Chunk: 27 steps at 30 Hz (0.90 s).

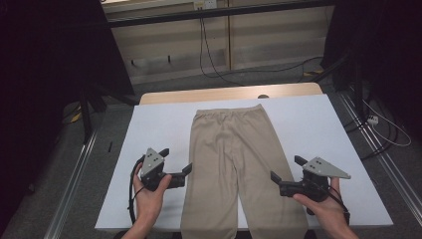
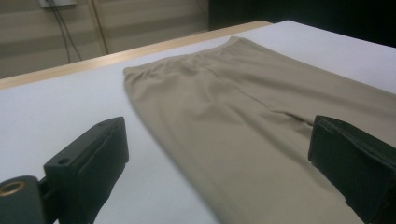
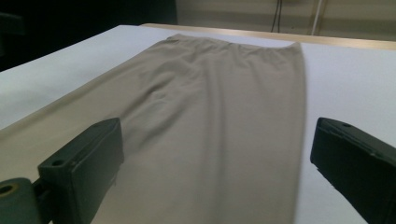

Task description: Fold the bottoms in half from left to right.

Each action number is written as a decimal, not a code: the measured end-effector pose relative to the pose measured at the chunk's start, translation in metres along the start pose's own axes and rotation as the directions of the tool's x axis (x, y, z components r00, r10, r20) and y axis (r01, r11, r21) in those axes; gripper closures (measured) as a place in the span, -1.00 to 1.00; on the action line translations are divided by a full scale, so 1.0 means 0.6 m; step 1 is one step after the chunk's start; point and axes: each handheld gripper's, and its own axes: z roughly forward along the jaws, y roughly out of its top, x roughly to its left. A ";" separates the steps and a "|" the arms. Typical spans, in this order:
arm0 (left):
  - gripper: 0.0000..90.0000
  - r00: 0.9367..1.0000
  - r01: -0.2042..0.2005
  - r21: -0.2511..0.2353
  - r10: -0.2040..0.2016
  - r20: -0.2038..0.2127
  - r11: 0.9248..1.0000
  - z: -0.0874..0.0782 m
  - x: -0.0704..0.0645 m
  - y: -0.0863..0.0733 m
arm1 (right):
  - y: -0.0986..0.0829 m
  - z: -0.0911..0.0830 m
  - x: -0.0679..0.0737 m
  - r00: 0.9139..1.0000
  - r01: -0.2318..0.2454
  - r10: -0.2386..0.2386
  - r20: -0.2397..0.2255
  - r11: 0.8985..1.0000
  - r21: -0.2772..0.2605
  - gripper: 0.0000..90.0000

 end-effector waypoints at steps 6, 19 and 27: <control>-0.88 1.000 0.004 -0.005 -0.004 -0.004 1.000 0.038 0.010 0.014 | 0.003 0.025 0.027 0.998 0.020 -0.018 -0.052 0.999 0.040 -0.90; -0.85 1.000 -0.008 0.072 0.008 -0.003 0.997 0.107 0.051 0.032 | 0.043 0.090 0.125 0.965 0.187 -0.153 -0.214 0.970 0.152 -0.67; -0.79 1.000 0.003 0.070 -0.003 0.001 0.998 0.149 0.068 0.051 | 0.062 0.149 0.177 0.935 0.252 -0.176 -0.308 0.941 0.227 -0.51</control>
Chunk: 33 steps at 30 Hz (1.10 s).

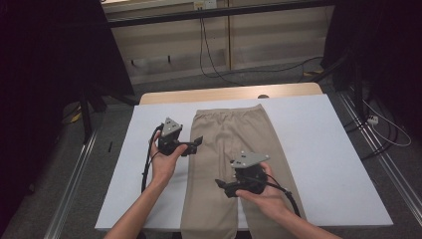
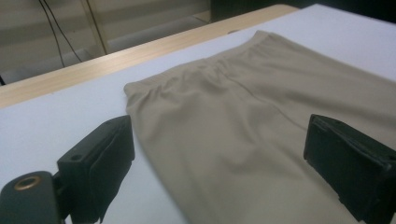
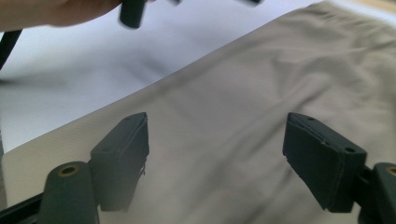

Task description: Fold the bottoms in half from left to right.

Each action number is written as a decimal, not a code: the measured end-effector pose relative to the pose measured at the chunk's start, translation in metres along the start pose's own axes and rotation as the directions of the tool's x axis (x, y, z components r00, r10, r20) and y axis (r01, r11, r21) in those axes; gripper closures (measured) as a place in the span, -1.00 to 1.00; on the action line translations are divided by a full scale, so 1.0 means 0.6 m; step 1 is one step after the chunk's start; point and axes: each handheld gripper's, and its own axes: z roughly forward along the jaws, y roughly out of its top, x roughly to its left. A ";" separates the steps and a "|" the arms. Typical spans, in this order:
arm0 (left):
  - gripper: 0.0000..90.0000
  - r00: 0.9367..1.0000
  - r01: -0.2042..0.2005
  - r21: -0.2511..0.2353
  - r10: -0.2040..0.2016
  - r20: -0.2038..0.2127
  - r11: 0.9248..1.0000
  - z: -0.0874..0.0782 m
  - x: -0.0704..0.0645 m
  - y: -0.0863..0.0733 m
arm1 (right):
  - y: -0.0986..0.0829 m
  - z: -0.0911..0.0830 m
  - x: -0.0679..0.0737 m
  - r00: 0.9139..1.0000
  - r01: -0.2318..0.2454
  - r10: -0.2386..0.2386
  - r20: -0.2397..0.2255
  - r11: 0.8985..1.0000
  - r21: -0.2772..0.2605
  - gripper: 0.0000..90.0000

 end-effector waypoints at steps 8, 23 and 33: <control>-0.76 1.000 0.014 0.013 -0.014 0.015 1.000 0.050 0.015 -0.002 | 0.017 0.059 0.061 0.995 0.057 -0.050 -0.089 0.995 0.083 -0.54; -0.82 0.997 0.083 0.057 -0.083 0.002 0.995 0.068 0.050 -0.003 | 0.012 0.134 0.147 0.983 0.090 -0.060 -0.173 0.981 0.171 0.18; -0.81 0.995 0.098 0.065 -0.096 -0.036 0.993 0.070 0.056 -0.008 | 0.003 0.145 0.182 0.992 0.108 -0.097 -0.076 0.982 0.156 -0.07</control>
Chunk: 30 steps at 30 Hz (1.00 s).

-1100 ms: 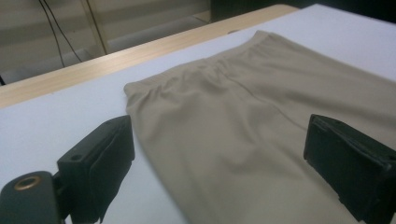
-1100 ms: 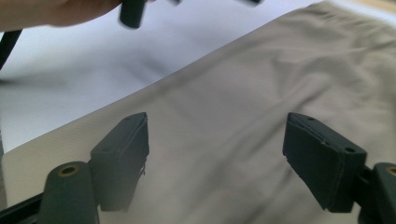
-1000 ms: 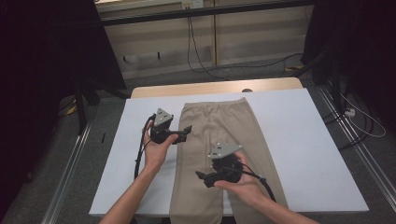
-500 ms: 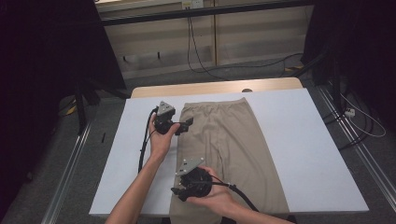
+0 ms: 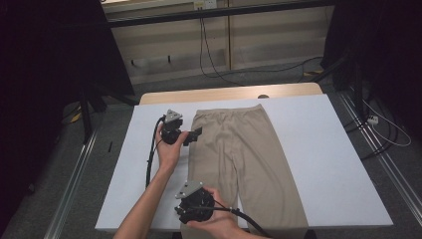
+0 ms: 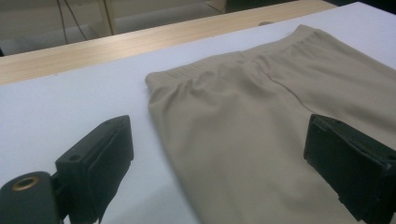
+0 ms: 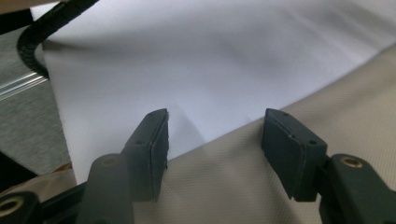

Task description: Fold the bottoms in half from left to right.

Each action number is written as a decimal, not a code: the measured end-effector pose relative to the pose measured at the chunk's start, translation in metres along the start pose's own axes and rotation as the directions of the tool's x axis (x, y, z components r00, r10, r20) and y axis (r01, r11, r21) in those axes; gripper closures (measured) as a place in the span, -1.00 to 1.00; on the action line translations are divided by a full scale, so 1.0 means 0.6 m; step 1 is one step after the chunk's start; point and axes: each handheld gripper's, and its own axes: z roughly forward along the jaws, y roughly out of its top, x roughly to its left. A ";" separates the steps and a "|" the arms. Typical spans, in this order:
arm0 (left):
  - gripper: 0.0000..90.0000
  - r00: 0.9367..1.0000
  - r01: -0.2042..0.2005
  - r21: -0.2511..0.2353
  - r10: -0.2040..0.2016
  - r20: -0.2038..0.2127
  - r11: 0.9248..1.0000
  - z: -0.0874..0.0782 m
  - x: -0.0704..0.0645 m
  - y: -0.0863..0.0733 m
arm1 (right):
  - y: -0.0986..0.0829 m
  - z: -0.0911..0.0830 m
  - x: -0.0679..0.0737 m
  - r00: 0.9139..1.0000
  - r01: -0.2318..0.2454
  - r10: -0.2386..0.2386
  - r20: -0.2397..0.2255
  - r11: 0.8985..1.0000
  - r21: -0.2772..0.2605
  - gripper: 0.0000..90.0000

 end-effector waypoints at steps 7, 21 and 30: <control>-0.82 1.000 -0.009 0.001 0.009 0.004 1.000 -0.003 0.001 0.001 | -0.003 -0.010 -0.009 1.000 -0.014 0.014 0.009 1.000 0.013 0.53; -0.69 0.994 0.039 0.032 -0.035 -0.104 0.999 0.050 0.046 0.008 | -0.012 -0.019 -0.026 0.998 -0.048 0.047 -0.029 0.999 -0.019 1.00; 0.28 0.998 0.033 0.107 -0.027 -0.057 0.994 0.121 0.065 0.054 | -0.014 -0.018 -0.031 0.999 -0.015 0.014 -0.047 1.000 -0.027 1.00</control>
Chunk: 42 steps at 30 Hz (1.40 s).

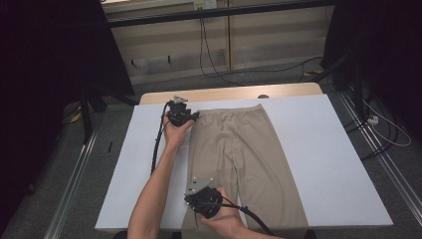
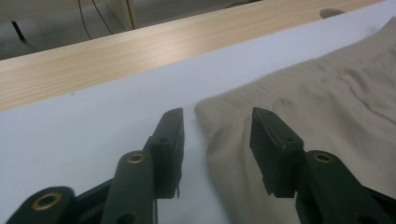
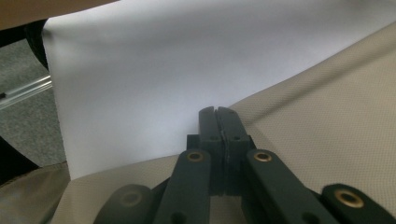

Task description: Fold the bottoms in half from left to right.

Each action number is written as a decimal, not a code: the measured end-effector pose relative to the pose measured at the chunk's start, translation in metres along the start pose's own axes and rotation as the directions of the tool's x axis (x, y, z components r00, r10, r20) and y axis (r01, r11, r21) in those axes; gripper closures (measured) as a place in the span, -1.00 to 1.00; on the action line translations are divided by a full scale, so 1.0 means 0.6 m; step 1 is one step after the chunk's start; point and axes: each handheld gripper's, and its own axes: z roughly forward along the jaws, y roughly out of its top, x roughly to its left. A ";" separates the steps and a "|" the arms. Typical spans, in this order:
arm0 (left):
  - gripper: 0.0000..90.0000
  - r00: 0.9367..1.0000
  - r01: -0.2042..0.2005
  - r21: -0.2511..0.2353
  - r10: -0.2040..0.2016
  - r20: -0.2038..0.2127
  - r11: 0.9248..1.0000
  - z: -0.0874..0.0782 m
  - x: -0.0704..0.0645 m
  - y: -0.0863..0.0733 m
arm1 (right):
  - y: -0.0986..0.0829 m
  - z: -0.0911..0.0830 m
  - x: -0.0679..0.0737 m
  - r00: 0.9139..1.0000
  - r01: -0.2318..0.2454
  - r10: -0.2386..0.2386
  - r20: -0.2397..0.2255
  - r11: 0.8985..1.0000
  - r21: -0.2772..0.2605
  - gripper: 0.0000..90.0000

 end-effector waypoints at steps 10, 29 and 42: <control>0.44 0.998 0.062 0.086 -0.062 -0.008 0.994 0.030 0.016 0.009 | 0.000 -0.001 -0.004 1.000 0.010 -0.009 -0.018 1.000 0.006 1.00; 0.92 0.982 0.174 0.070 -0.179 0.065 0.982 0.031 0.012 0.005 | 0.002 -0.019 -0.011 0.998 -0.040 0.037 -0.052 0.997 -0.065 1.00; 0.92 0.986 0.163 -0.009 -0.163 0.044 0.987 -0.037 0.014 0.046 | 0.021 -0.061 -0.012 0.986 -0.069 0.033 -0.163 0.974 -0.216 1.00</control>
